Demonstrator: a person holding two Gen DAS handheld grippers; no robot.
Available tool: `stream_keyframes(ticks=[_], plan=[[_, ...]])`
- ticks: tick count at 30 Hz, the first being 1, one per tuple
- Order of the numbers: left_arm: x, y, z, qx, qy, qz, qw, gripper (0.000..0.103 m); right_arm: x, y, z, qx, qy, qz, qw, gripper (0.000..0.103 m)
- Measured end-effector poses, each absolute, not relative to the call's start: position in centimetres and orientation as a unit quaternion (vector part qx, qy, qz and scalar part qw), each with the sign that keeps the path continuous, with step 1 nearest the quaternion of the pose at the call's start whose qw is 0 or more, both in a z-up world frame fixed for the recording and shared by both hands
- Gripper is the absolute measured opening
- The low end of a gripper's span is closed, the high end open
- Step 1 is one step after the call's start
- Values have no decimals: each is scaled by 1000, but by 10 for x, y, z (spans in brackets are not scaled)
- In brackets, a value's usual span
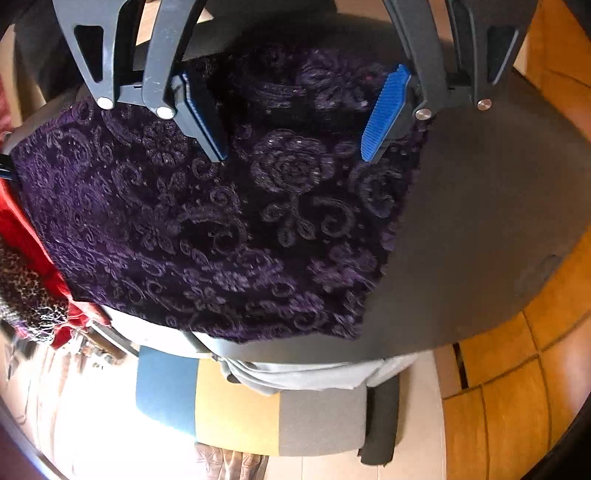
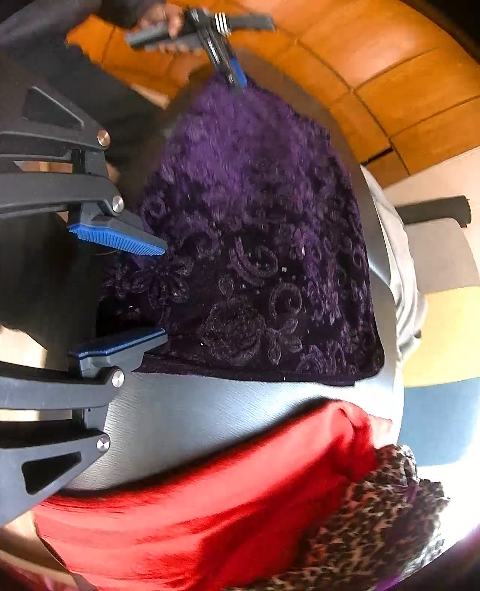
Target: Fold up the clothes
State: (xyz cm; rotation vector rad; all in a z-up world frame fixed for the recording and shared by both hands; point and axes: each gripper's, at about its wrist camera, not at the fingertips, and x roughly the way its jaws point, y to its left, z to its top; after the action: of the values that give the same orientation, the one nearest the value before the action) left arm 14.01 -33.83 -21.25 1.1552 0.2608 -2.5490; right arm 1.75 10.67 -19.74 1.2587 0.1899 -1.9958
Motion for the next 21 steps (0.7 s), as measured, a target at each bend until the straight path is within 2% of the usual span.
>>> stream_keyframes(ticks=[4,5,8,12,15,21], plan=[[137,-318,-185,375,101,-915,112,76,21,144,-189,503,35,-757,415,63],[130,-308,-179,370,102,-919,87,79,19,152,-191,507,29,-755,415,65],[94,-260,-169,363,82,-928,3,86,10,169,-195,508,2,-752,420,67],[33,-186,-170,375,58,-918,-113,86,-4,171,-201,501,-39,-728,466,71],[0,-146,-175,389,36,-907,-154,86,-18,156,-216,510,-52,-704,492,71],[-56,-115,-199,420,6,-888,-187,86,-40,147,-218,509,-80,-650,558,71]])
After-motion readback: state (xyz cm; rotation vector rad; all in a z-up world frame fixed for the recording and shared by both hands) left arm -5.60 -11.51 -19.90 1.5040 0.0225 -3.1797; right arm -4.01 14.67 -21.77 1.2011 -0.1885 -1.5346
